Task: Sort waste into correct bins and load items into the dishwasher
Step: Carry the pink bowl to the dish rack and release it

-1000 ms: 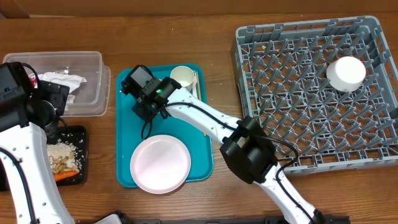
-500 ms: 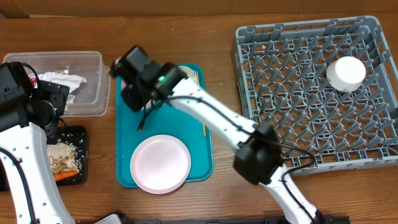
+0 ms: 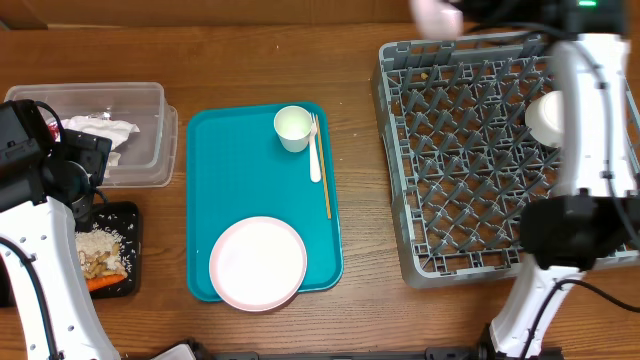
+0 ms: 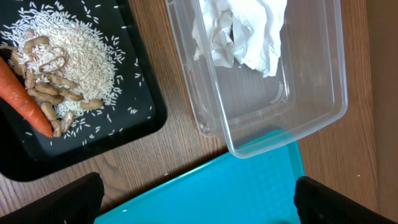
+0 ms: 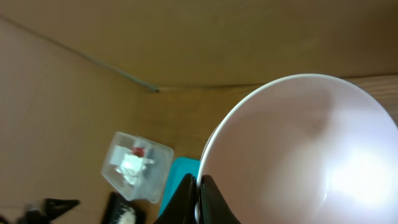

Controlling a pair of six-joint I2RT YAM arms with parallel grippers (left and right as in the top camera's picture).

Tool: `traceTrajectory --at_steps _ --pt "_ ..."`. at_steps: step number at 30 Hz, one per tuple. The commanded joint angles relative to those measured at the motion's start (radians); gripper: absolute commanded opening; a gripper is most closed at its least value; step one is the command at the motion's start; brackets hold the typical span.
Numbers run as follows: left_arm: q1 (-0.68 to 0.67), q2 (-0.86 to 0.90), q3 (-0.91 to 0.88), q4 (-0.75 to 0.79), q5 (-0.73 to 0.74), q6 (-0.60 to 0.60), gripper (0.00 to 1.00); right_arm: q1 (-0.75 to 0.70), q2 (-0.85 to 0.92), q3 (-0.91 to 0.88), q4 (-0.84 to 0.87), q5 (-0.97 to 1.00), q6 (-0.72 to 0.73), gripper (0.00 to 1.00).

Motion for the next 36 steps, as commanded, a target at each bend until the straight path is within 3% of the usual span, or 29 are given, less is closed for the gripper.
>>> traceTrajectory --at_steps 1,5,12,19,22,36 --pt "-0.003 0.000 0.000 0.001 0.000 -0.010 1.00 -0.087 0.019 -0.013 -0.005 -0.267 0.016 0.04" --pt "-0.003 0.000 0.000 0.001 0.000 -0.010 1.00 -0.157 0.072 -0.016 -0.049 -0.273 0.015 0.04" --pt "-0.003 0.000 0.000 0.001 0.000 -0.010 1.00 -0.158 0.183 -0.020 -0.085 -0.269 0.074 0.04" --pt "-0.003 0.000 0.000 0.001 0.000 -0.010 1.00 -0.161 0.205 -0.023 -0.119 -0.117 0.120 0.04" --pt "-0.003 0.000 0.000 0.001 0.000 -0.010 1.00 -0.166 0.206 -0.041 -0.115 -0.032 0.120 0.04" --pt "-0.003 0.000 0.000 0.001 0.000 -0.010 1.00 -0.225 0.235 -0.117 -0.031 -0.028 0.146 0.04"
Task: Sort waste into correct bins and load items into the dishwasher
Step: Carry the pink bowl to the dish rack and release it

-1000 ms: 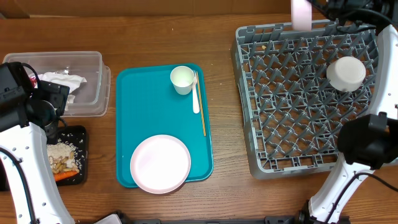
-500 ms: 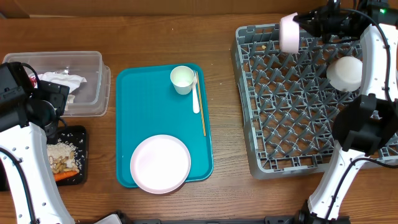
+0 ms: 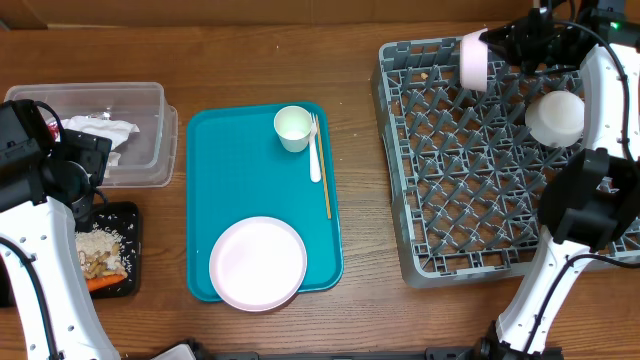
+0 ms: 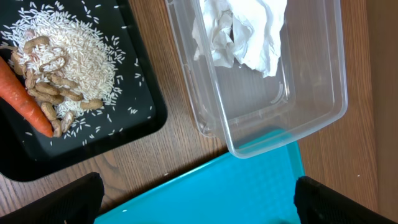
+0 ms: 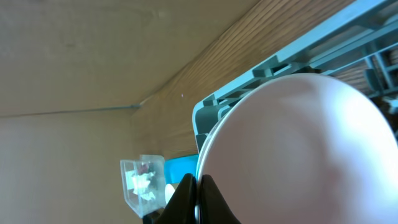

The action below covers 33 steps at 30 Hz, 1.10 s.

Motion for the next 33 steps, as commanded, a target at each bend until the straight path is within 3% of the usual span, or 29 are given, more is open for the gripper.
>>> traceTrajectory --at_steps 1,8,11,19,25,29,33 --pt "-0.003 0.000 0.000 0.001 0.000 -0.010 1.00 -0.046 0.022 -0.017 0.004 0.029 0.024 0.04" --pt "-0.003 0.000 0.000 0.001 0.000 -0.010 1.00 -0.098 0.021 -0.015 -0.013 0.029 0.024 0.08" --pt "-0.003 0.000 0.000 0.001 0.000 -0.009 1.00 -0.099 0.021 -0.015 -0.021 0.014 0.024 0.04" --pt "-0.003 0.000 0.000 0.001 0.000 -0.010 1.00 -0.089 0.021 -0.015 0.101 -0.308 0.098 0.04" --pt "-0.003 0.000 0.000 0.001 0.000 -0.010 1.00 -0.040 0.021 -0.016 0.078 -0.293 0.088 0.04" --pt "-0.003 0.000 0.000 0.001 0.000 -0.010 1.00 -0.013 0.021 -0.017 -0.039 -0.036 0.045 0.04" --pt "-0.003 0.000 0.000 0.001 0.000 -0.010 1.00 -0.031 0.021 -0.018 -0.041 -0.034 0.045 0.04"
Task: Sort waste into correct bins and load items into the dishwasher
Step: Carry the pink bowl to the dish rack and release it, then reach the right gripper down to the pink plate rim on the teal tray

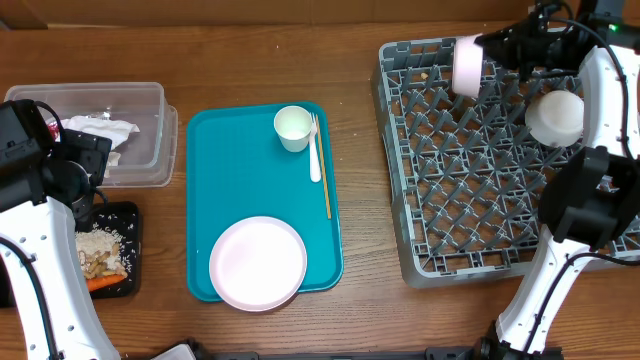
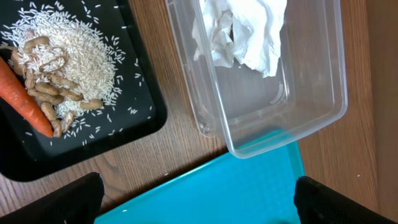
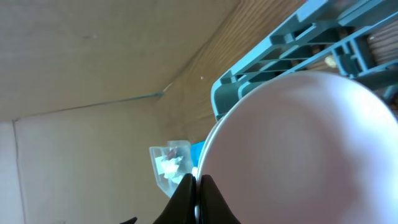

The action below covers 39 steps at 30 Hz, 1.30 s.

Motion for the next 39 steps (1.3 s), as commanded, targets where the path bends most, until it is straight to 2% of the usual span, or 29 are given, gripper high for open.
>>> traceTrajectory --at_steps 1,9,13,15,18,22,25,26,28,35,39 --pt "-0.003 0.000 0.000 0.000 0.000 -0.010 1.00 -0.038 0.009 -0.015 0.000 0.069 -0.018 0.04" --pt "-0.003 0.000 0.000 0.000 0.000 -0.010 1.00 -0.055 0.009 -0.020 0.011 0.070 -0.021 0.05" --pt "-0.003 0.000 0.000 0.000 0.000 -0.010 1.00 -0.059 0.009 -0.020 0.016 0.097 -0.021 0.12" --pt "-0.003 0.000 0.000 0.000 0.000 -0.010 1.00 -0.073 0.009 -0.013 0.011 0.115 -0.021 0.18" --pt "-0.003 0.000 0.000 0.000 0.000 -0.010 1.00 -0.098 0.008 0.020 -0.019 0.123 -0.021 0.21" --pt "-0.003 0.000 0.000 0.000 0.000 -0.010 1.00 -0.134 0.008 0.143 -0.159 0.333 -0.022 0.42" --pt "-0.003 0.000 0.000 0.000 0.000 -0.010 1.00 -0.138 0.008 0.262 -0.268 0.513 -0.026 0.67" --pt "-0.003 0.000 0.000 0.000 0.000 -0.010 1.00 -0.138 0.008 0.305 -0.299 0.556 -0.026 0.79" --pt "-0.003 0.000 0.000 0.000 0.000 -0.010 1.00 -0.138 0.008 0.399 -0.354 0.619 -0.025 0.97" --pt "-0.003 0.000 0.000 0.000 0.000 -0.010 1.00 -0.113 0.008 0.703 -0.515 0.642 -0.039 0.99" --pt "-0.003 0.000 0.000 0.000 0.000 -0.010 1.00 0.002 0.008 0.860 -0.624 0.664 -0.083 0.98"
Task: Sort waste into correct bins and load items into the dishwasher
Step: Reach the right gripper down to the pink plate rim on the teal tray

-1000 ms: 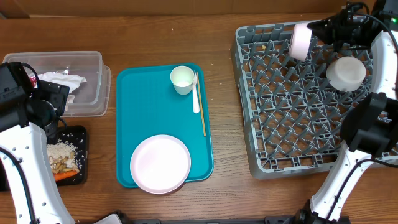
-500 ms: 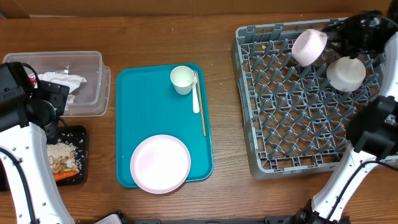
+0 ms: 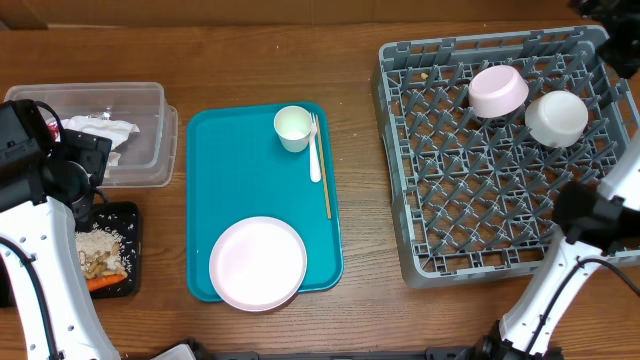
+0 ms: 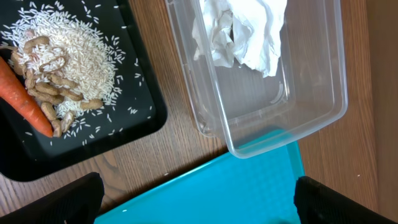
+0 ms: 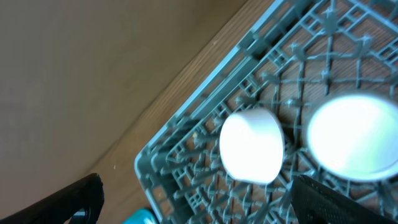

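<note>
A pink bowl (image 3: pixel 498 90) rests upside down in the far part of the grey dish rack (image 3: pixel 392 150), next to a white bowl (image 3: pixel 556 118). The right wrist view shows the pink bowl (image 5: pixel 252 146) and the white bowl (image 5: pixel 354 137) below my right gripper (image 5: pixel 199 205), which is open, empty and raised above the rack's far side. A teal tray (image 3: pixel 240 170) carries a white cup (image 3: pixel 292 127), a white utensil (image 3: pixel 316 152), a chopstick (image 3: pixel 326 185) and a pink plate (image 3: pixel 258 262). My left gripper (image 4: pixel 199 208) hangs open over the tray's left edge.
A clear bin (image 3: pixel 150 120) holding crumpled tissue (image 4: pixel 239 34) stands at the far left. In front of it a black tray (image 4: pixel 143 106) holds rice, peanuts and a carrot (image 4: pixel 25 96). A cardboard wall runs along the back.
My right gripper was shut on the pink bowl over the rack's far edge. It is now open and higher, and the bowl sits in the rack beside the white bowl. The left arm is unchanged.
First my right gripper held the pink bowl high behind the rack's far edge. Then it held the bowl low over the rack's back rows, and a little further left after that. Now the bowl lies in the rack, released. The left arm stayed still throughout.
</note>
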Controlling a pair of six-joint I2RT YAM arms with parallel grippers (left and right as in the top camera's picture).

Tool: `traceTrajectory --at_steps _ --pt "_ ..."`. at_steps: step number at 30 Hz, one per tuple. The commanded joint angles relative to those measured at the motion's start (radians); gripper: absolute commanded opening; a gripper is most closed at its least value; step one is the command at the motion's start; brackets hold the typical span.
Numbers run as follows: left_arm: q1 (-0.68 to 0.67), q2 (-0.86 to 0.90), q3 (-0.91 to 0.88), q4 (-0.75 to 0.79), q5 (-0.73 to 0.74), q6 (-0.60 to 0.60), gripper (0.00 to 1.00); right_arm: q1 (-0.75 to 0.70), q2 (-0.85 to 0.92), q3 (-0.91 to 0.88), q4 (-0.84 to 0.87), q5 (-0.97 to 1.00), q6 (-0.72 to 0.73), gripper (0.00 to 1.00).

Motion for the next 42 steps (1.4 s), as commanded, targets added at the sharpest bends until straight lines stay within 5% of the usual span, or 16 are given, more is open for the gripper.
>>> traceTrajectory --at_steps 1,16,23,30,42 --pt "-0.003 0.000 0.000 0.001 0.000 -0.010 1.00 0.128 -0.008 0.095 -0.027 0.011 -0.063 0.98" --pt "-0.003 0.000 0.000 0.001 0.000 -0.010 1.00 0.782 -0.009 -0.047 -0.027 0.303 -0.238 1.00" --pt "-0.003 0.000 0.000 0.001 0.000 -0.010 1.00 0.888 -0.010 -0.128 -0.027 0.296 -0.144 1.00" --pt "-0.003 0.000 0.000 0.001 0.000 -0.010 1.00 0.935 -0.010 -0.132 -0.027 0.071 -0.170 1.00" --pt "-0.003 0.000 0.000 0.001 0.000 -0.010 1.00 1.022 -0.049 -0.443 -0.027 0.248 -0.116 1.00"
